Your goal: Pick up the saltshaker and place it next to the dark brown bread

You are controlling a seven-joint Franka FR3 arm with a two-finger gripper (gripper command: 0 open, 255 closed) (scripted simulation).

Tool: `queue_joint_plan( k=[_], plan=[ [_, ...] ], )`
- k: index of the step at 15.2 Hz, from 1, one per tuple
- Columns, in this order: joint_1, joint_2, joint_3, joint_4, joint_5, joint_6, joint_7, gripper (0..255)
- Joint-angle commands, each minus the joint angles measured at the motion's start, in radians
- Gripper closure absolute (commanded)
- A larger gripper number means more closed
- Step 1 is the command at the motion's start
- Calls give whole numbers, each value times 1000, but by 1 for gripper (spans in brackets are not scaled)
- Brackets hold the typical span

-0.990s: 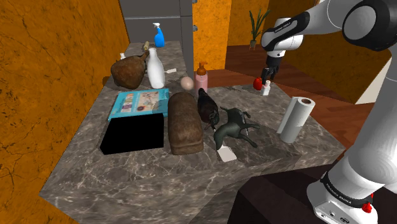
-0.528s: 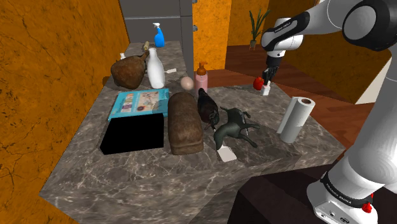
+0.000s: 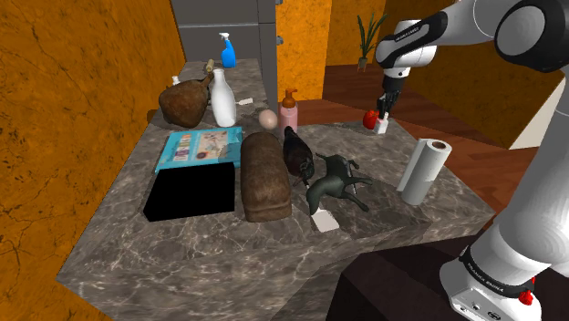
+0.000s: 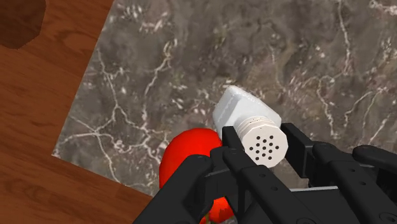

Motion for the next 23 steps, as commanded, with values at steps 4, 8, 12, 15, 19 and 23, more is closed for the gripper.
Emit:
queue_joint_plan(
  k=[4,8,12,15,19,23],
  plan=[
    [2,-26,-4,35,-14,-59,7,255],
    [4,-43,-7,68,-23,-108,13,255],
    [5,-57,-9,106,-30,-158,18,255],
    [5,-65,-10,136,-35,-195,21,255],
    [5,-73,-11,181,-39,-247,24,255],
    [4,-77,-12,230,-41,-299,25,255]
  ],
)
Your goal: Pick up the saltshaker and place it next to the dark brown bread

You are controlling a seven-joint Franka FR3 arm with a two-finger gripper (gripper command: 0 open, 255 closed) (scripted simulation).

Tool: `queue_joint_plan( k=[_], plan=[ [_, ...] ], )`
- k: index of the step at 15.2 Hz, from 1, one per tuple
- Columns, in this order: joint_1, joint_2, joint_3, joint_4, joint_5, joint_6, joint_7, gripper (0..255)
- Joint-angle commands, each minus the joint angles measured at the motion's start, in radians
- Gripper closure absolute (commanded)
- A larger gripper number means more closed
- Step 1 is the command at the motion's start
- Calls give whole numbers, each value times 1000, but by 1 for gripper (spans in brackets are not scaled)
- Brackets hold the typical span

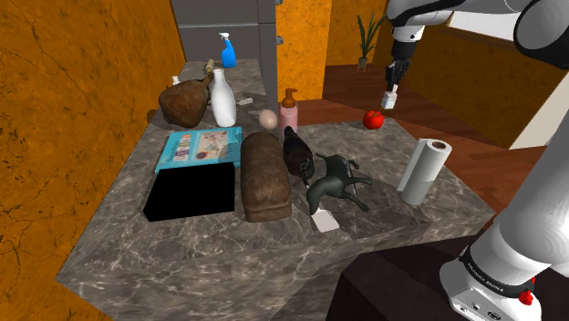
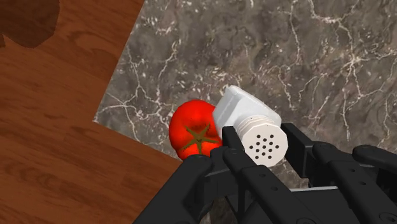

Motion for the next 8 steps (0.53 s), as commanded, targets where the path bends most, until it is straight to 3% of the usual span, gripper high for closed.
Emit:
queue_joint_plan(
  k=[1,8],
  plan=[
    [0,-3,-1,27,-2,-29,1,255],
    [-5,2,-3,127,0,-125,1,255]
  ],
)
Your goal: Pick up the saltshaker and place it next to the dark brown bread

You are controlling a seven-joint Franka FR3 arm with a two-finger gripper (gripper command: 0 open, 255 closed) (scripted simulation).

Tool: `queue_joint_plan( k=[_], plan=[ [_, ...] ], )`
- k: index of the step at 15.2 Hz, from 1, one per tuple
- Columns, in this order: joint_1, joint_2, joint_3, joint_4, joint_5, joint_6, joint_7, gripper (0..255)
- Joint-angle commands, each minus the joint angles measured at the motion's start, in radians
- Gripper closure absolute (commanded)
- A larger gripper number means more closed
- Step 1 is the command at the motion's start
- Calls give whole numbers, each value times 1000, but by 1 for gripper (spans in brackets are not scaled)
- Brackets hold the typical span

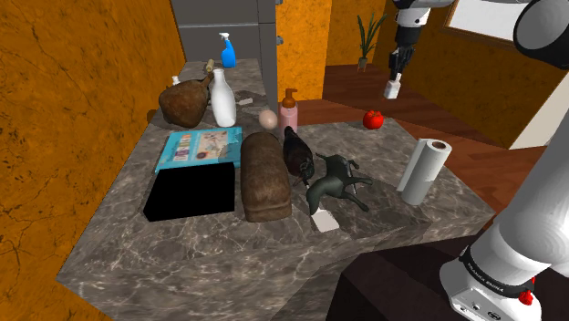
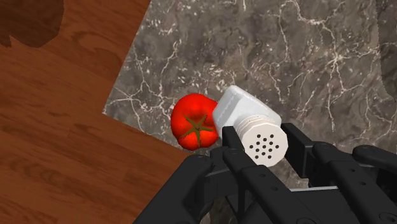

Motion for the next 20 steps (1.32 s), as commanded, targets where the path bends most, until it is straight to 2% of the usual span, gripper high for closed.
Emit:
queue_joint_plan(
  k=[1,9,14,20],
  plan=[
    [-2,2,-1,29,1,-27,-1,255],
    [-13,27,-4,166,11,-141,-6,255],
    [76,-93,44,20,-40,-105,124,255],
    [158,-195,117,-97,-73,-82,279,255]
  ],
)
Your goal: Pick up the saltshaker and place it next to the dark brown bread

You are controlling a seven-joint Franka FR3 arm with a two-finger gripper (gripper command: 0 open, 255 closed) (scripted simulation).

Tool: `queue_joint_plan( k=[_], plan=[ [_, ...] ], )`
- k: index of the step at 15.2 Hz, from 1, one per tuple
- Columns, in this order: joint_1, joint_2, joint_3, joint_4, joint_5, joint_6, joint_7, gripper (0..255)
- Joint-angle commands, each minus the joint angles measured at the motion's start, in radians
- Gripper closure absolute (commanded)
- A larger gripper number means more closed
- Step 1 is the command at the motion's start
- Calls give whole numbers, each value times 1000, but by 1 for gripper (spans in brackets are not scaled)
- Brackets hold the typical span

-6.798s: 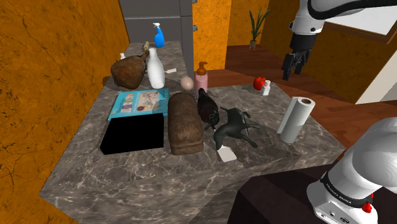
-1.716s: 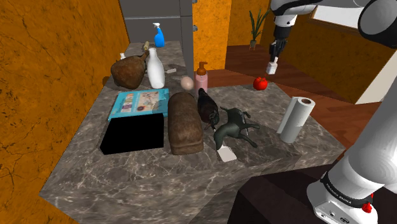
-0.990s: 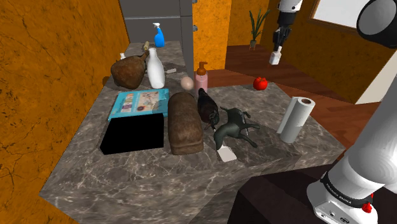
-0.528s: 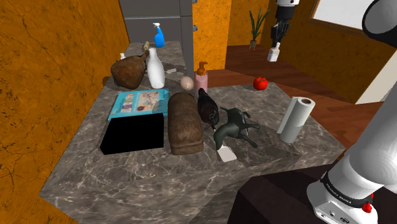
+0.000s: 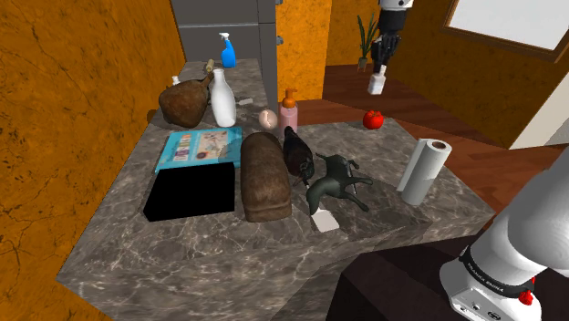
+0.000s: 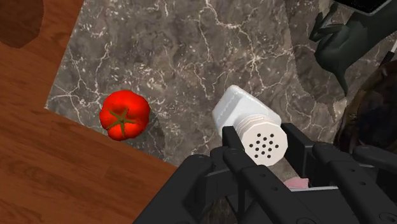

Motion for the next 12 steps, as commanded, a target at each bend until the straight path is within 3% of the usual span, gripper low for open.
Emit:
queue_joint_plan(
  k=[1,12],
  plan=[
    [28,-36,28,-46,-10,12,58,255],
    [151,-104,176,-125,-9,24,330,255]
  ],
)
